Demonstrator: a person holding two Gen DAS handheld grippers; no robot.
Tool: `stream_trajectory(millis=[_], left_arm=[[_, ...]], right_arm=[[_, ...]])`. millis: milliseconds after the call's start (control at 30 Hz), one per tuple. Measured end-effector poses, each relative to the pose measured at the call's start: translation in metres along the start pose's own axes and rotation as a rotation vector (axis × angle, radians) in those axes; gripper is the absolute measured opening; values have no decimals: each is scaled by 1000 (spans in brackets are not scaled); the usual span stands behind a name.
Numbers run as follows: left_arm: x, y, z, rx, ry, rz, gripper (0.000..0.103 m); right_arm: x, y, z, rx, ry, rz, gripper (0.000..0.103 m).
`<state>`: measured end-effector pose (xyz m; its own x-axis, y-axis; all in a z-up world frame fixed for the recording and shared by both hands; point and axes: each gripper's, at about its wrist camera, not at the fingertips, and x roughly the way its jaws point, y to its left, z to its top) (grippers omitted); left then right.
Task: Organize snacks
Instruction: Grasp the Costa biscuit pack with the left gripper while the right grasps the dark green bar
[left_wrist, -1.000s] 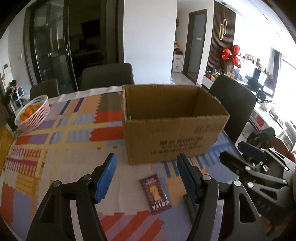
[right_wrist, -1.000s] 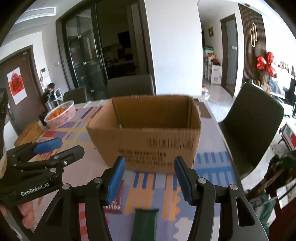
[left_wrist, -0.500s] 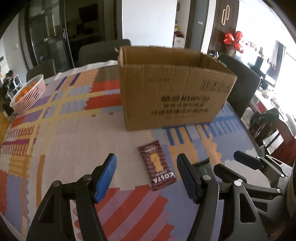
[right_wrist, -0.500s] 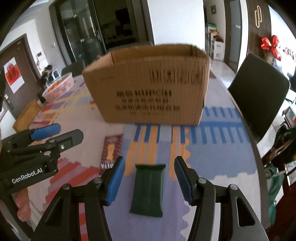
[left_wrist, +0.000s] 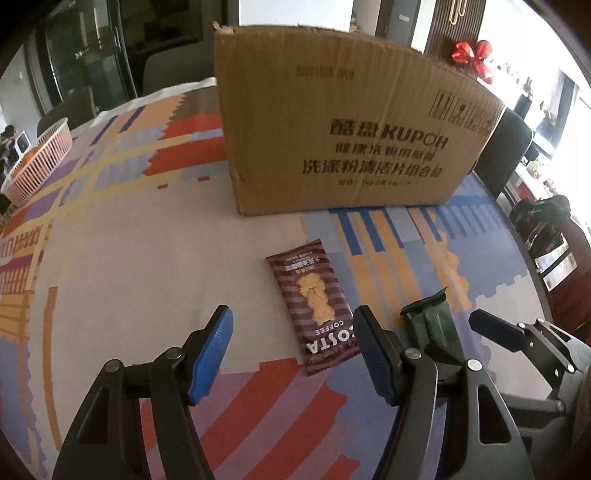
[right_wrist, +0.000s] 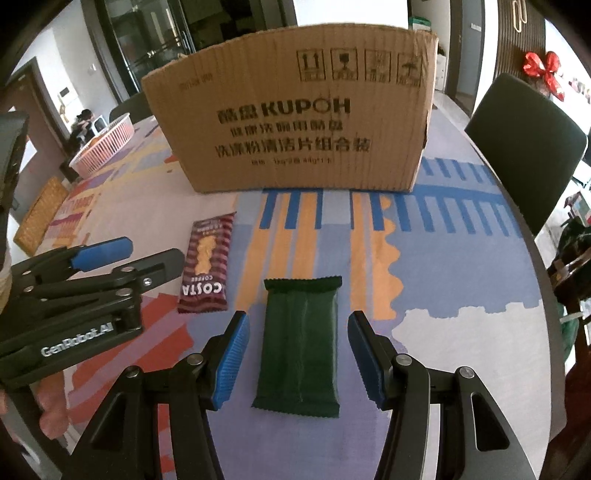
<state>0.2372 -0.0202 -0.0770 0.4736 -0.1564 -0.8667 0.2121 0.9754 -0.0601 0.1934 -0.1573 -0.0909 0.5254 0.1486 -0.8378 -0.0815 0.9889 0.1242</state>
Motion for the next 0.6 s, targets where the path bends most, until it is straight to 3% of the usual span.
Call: stream_trajectory(millis=[600], left_arm=[[40, -10, 10, -30, 67, 28, 67]], right_arm=[[23, -1, -2, -3, 31, -31, 56]])
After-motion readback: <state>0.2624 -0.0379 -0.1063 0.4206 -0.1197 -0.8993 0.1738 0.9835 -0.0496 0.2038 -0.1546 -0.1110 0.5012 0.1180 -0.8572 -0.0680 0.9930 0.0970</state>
